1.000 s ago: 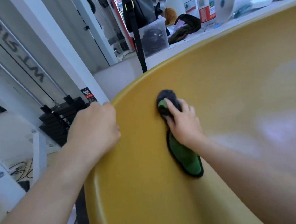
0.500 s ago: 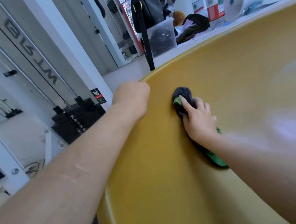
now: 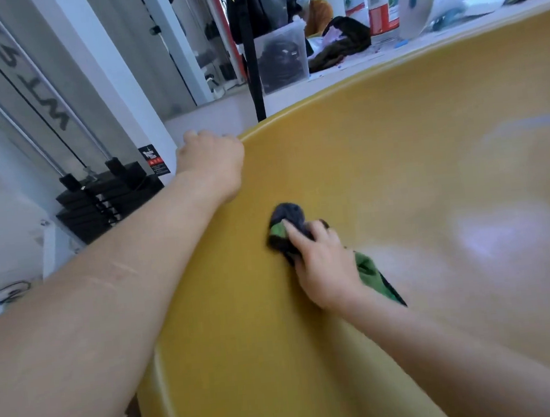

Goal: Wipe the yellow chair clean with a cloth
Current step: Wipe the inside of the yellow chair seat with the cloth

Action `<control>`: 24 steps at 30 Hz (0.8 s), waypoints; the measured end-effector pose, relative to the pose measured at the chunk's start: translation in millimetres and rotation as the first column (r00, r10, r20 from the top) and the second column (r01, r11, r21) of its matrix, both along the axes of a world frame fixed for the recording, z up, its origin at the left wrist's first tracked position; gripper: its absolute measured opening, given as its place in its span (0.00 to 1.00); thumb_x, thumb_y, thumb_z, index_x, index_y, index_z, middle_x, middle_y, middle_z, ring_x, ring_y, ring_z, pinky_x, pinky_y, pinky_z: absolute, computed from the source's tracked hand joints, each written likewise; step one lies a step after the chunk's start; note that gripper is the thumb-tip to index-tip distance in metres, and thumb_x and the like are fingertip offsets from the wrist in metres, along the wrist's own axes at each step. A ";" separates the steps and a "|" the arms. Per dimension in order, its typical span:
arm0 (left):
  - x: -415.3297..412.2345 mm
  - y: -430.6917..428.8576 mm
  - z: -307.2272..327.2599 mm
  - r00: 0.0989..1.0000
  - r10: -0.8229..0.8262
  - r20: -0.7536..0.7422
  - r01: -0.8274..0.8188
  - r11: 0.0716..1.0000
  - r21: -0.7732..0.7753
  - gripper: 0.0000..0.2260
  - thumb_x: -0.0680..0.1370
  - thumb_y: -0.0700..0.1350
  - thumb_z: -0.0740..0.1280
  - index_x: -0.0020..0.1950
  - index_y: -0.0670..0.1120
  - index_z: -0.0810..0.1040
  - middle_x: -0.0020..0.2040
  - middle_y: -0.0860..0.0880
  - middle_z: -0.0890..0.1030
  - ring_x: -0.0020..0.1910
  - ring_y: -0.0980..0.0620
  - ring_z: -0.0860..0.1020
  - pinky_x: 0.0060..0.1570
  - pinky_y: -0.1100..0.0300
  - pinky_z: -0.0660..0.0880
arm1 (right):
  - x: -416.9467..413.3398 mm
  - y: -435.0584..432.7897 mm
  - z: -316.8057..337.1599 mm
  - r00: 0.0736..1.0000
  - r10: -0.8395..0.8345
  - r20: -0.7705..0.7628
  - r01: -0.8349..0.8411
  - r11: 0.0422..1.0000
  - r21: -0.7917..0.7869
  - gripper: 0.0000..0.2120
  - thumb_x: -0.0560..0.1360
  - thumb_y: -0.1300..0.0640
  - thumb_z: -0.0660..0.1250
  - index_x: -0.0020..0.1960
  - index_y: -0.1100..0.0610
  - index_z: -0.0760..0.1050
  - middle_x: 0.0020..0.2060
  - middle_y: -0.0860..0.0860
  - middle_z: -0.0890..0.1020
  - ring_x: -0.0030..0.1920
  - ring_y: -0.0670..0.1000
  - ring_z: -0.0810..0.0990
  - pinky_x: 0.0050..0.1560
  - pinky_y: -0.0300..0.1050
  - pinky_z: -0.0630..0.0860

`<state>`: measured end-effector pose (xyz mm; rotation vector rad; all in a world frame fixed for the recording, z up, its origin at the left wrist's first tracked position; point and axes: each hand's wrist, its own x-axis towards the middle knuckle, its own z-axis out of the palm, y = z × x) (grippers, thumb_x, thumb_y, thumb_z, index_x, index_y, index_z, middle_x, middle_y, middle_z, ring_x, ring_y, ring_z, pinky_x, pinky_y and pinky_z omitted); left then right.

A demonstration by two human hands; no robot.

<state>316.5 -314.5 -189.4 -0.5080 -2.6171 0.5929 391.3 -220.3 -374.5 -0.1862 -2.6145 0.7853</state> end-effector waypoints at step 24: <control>-9.0 38.3 -20.1 0.997 0.071 0.029 -0.073 0.993 0.094 0.42 0.73 0.58 0.69 0.77 0.48 0.48 0.68 0.39 0.66 0.65 0.39 0.65 0.57 0.45 0.68 | -52.9 115.1 -9.2 0.829 -0.559 0.016 0.522 0.764 -0.378 0.26 0.79 0.49 0.60 0.75 0.44 0.59 0.72 0.56 0.62 0.68 0.61 0.63 0.61 0.55 0.69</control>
